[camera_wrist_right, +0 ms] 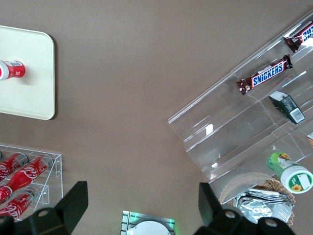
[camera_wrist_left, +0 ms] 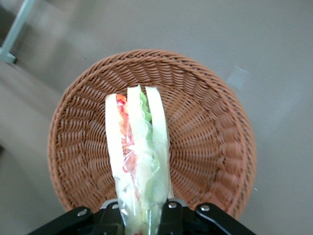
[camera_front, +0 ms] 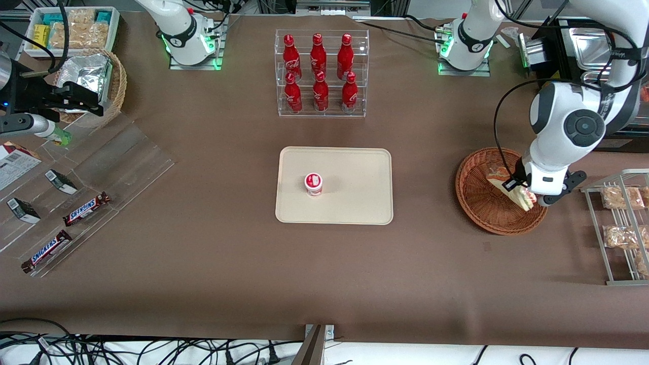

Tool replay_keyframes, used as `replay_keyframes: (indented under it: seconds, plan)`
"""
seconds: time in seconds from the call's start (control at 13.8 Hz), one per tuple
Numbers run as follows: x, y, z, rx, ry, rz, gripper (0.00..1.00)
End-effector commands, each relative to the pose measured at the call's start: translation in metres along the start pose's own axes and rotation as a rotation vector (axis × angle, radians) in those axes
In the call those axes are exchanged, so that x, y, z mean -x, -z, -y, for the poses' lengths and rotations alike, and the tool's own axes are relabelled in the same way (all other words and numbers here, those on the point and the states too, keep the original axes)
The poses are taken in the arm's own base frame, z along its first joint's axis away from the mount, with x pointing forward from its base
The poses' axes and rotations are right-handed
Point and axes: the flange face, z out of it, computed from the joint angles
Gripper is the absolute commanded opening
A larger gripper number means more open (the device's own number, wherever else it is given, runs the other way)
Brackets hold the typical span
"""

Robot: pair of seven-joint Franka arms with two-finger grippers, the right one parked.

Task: Place sandwich from basket to tray
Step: 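Lift the sandwich out of the basket and carry it toward the cream tray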

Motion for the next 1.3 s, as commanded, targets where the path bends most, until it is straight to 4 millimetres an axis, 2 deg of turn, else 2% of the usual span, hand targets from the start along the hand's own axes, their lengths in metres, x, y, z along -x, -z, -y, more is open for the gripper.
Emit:
replay_keyframes:
  seconds: [0.0,0.14,0.29,0.43,0.65,0.8,0.94,1.23]
  plan:
    - [-0.006,0.045,-0.017,0.025,-0.037,0.041,0.00]
    - [-0.006,0.076,-0.028,0.030,-0.043,0.073,0.00]
    - [0.005,0.104,-0.047,0.041,-0.109,0.098,0.00]
    - [0.009,0.124,-0.052,0.056,-0.164,0.124,0.00]
    - [0.025,0.156,-0.074,0.101,-0.224,0.145,0.00]
    - [0.047,0.165,-0.097,0.120,-0.289,0.145,0.00]
    - [0.070,0.164,-0.121,0.121,-0.356,0.149,0.00]
    - [0.124,0.161,-0.174,0.123,-0.649,0.127,0.00]
